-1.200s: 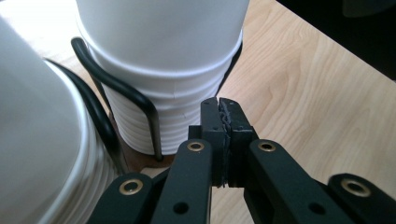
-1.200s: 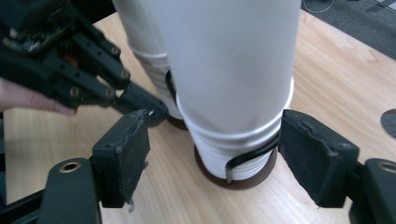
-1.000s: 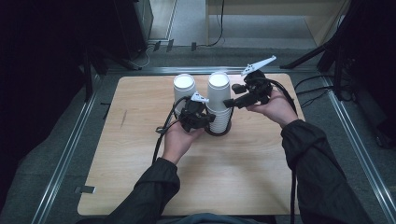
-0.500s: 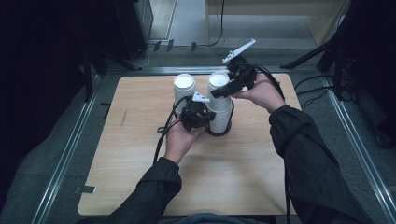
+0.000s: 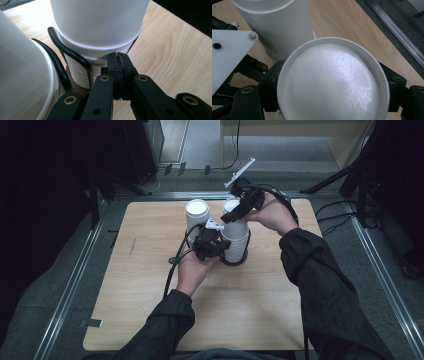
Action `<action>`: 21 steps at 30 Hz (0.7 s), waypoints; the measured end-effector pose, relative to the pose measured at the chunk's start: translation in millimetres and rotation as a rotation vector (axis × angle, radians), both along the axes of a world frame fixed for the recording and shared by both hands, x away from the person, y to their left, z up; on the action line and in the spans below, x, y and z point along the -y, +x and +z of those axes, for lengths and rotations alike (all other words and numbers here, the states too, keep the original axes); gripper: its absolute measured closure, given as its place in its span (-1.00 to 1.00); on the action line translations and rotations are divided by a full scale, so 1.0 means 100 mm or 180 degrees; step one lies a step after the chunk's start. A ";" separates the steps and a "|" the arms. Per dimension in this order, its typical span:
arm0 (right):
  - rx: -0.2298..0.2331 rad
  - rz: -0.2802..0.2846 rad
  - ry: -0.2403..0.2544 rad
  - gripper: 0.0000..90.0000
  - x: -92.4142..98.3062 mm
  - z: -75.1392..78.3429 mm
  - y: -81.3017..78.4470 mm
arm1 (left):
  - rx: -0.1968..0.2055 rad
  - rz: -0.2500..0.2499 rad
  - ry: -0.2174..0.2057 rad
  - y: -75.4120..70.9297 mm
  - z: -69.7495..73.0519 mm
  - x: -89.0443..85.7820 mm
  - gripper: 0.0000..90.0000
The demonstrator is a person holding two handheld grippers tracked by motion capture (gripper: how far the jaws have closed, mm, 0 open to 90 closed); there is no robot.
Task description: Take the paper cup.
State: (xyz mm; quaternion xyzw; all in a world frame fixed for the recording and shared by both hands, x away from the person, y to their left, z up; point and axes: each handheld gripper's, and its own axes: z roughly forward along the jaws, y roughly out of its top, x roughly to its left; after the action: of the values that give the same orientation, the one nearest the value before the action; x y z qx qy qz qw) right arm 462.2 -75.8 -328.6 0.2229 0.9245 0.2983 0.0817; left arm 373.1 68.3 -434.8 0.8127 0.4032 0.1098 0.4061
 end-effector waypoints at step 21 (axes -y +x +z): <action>-0.0021 -0.0030 0.0104 -0.47 0.06 0.45 -0.05 | -0.0045 -0.0009 -0.0078 0.01 -0.04 -0.06 0.94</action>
State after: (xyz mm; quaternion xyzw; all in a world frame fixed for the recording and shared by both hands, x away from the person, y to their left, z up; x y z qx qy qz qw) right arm 457.0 -81.4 -283.7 0.2295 0.9187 0.3123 0.0764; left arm 374.3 73.8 -438.4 0.8089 0.4063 0.0986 0.4134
